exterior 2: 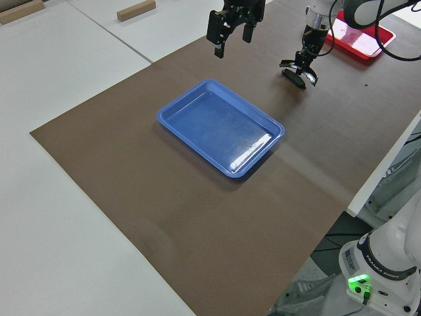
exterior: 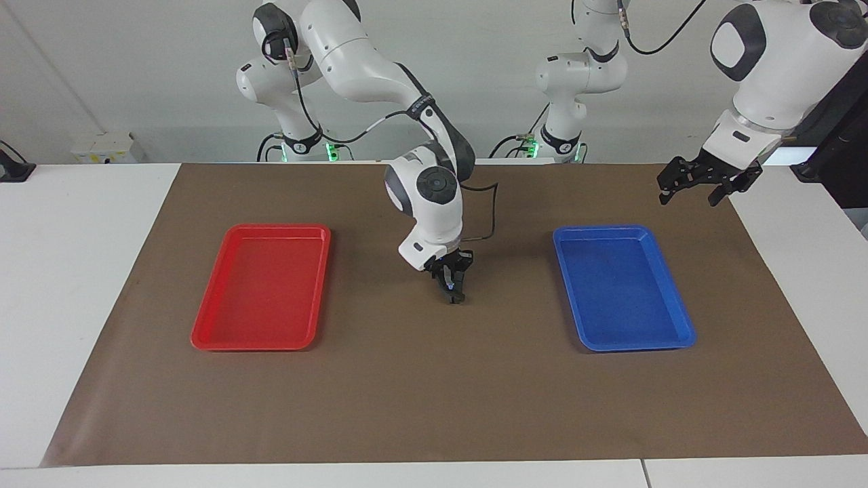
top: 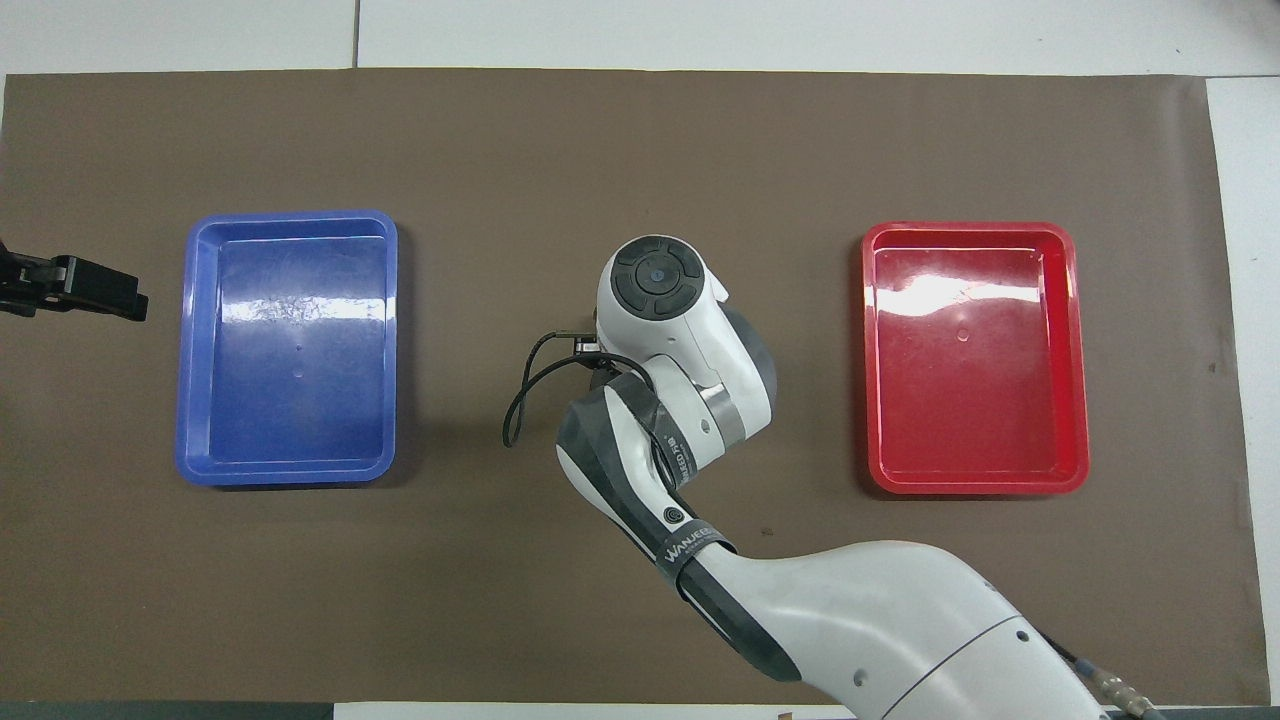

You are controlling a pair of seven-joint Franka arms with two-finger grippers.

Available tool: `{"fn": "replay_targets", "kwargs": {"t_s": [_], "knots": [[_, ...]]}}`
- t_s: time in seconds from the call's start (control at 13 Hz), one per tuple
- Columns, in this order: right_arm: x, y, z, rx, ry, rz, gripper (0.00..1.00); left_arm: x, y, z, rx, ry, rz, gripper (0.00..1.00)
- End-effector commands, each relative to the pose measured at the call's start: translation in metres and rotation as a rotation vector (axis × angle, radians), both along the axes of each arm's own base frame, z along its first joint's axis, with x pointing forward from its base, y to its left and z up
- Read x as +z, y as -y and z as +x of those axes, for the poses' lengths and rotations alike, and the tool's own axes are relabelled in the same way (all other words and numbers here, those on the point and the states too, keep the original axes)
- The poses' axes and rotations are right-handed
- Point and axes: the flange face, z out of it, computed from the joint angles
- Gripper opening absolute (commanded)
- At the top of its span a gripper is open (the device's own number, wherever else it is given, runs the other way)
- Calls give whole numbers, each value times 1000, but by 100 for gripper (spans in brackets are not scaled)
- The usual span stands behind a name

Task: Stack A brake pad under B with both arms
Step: 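Lower the curved pad onto the grey pad with the right gripper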

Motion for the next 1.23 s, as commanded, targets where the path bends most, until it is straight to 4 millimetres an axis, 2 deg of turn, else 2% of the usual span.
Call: {"fn": "replay_targets", "kwargs": {"t_s": [0.0, 0.85, 0.92, 1.0, 1.08, 1.15], "knots": [[1, -3, 4, -36, 9, 25, 0, -2, 0, -1, 16, -12, -11, 100], [-10, -4, 2, -55, 44, 43, 0, -2, -2, -2, 17, -15, -9, 100], [-10, -5, 2, -55, 45, 44, 4, -2, -2, -2, 17, -13, -9, 100], [-10, -5, 2, -56, 45, 45, 39, -2, -2, -2, 17, -15, -9, 100], [-10, -5, 1, -57, 44, 45, 97, -2, -2, -2, 17, -15, -9, 100], [-8, -12, -4, -47, 41, 44, 99, -2, -2, -2, 17, -15, -11, 100]]}}
